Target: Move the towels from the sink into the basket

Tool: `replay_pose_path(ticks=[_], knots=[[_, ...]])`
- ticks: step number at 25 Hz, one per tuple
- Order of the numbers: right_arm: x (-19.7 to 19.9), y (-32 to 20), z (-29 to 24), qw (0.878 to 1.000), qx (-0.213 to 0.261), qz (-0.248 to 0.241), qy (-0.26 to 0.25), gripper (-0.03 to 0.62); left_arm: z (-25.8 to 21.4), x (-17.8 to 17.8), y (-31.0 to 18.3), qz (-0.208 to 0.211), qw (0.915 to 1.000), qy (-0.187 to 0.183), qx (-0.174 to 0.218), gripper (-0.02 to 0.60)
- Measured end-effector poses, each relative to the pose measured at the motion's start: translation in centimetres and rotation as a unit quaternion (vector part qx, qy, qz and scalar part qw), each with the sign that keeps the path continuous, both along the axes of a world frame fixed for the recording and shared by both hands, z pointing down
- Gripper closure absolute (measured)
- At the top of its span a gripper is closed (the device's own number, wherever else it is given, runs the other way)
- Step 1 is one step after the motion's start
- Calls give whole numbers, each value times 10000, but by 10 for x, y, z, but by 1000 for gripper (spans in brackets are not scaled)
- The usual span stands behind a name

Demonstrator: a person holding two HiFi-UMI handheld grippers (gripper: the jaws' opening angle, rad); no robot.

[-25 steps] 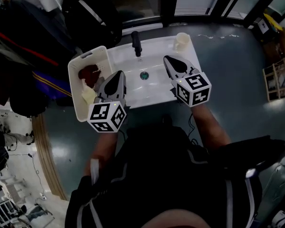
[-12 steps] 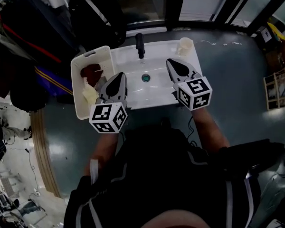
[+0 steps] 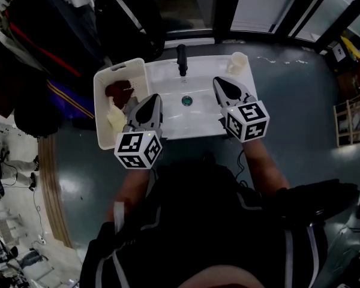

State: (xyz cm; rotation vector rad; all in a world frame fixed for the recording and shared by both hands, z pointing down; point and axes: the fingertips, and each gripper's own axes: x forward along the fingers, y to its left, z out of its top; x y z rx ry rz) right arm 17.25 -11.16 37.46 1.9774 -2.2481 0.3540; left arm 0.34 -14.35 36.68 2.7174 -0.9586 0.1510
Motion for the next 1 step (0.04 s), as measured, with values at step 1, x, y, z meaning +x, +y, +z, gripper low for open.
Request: replay_pose_path(ticks=[1], knots=[[-1,1,0,10000,-1,0,-8,586,0,0,0,2,10000,2,-9,578]])
